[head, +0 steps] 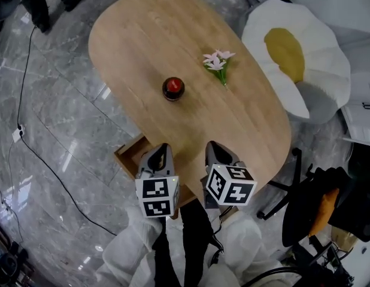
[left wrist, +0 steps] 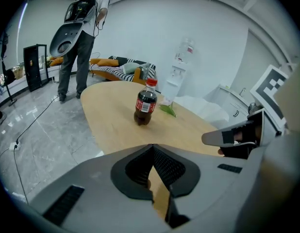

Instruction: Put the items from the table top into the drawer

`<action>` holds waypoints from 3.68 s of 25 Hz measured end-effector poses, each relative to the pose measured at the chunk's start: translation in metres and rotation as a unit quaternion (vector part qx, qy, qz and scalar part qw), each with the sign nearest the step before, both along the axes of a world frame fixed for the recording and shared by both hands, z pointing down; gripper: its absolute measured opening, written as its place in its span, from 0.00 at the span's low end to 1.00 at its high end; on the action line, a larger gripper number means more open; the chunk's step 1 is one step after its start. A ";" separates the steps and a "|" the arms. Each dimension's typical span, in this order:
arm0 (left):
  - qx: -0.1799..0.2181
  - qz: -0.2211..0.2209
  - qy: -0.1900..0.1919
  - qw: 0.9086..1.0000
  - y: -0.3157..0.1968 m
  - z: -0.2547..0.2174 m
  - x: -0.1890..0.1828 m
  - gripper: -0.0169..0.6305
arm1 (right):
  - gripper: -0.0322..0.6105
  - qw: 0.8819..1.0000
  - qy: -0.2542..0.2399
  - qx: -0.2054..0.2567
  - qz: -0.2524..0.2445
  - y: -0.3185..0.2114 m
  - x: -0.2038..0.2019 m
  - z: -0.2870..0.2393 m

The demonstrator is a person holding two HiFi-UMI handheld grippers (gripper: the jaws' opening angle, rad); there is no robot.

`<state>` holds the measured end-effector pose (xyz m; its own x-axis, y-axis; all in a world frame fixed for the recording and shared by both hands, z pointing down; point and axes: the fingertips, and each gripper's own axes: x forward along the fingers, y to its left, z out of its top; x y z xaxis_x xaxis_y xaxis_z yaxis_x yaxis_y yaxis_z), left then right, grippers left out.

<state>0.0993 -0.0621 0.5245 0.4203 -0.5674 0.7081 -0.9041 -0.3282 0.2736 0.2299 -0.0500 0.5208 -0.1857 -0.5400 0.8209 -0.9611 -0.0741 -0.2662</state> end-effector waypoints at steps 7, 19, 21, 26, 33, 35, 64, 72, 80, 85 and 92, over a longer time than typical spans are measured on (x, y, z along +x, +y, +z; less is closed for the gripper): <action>-0.013 -0.004 0.022 1.000 -0.044 0.012 0.053 0.02 | 0.15 1.000 -0.004 0.008 -0.018 -0.058 0.042 0.007; -0.006 -0.003 0.019 1.000 -0.104 0.042 0.094 0.02 | 0.16 0.998 0.006 0.020 -0.056 -0.144 0.081 0.037; -0.010 -0.003 0.017 1.000 -0.108 0.044 0.096 0.02 | 0.21 0.998 0.001 0.021 -0.063 -0.154 0.080 0.041; -0.015 0.002 0.020 1.000 -0.112 0.046 0.103 0.02 | 0.25 0.996 0.016 0.019 -0.087 -0.172 0.085 0.050; -0.032 -0.025 0.016 0.999 -0.105 0.062 0.091 0.02 | 0.31 0.990 0.042 0.016 -0.132 -0.196 0.075 0.065; -0.034 -0.031 0.015 0.999 -0.105 0.064 0.089 0.02 | 0.31 0.989 0.051 0.016 -0.138 -0.200 0.076 0.067; -0.028 -0.047 0.012 0.998 -0.079 0.053 0.068 0.02 | 0.16 0.991 0.070 0.038 -0.111 -0.179 0.078 0.044; -0.020 -0.038 0.021 0.999 -0.057 0.041 0.050 0.02 | 0.16 0.993 0.066 0.033 -0.088 -0.134 0.062 0.027; -0.011 -0.029 0.017 0.999 -0.024 0.020 0.014 0.02 | 0.16 0.995 0.052 0.028 -0.076 -0.074 0.022 0.010; -0.008 -0.023 0.009 1.000 -0.002 0.014 -0.019 0.02 | 0.16 0.996 0.046 0.028 -0.077 -0.048 -0.012 0.010; -0.009 -0.033 -0.005 0.999 0.025 0.011 -0.070 0.02 | 0.16 0.995 0.034 0.028 -0.089 -0.020 -0.062 0.010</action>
<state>0.0291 -0.0375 0.5357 0.3746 -0.5814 0.7223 -0.9266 -0.2621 0.2696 0.1675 -0.0701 0.5310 -0.2279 -0.5479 0.8049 -0.9735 0.1127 -0.1990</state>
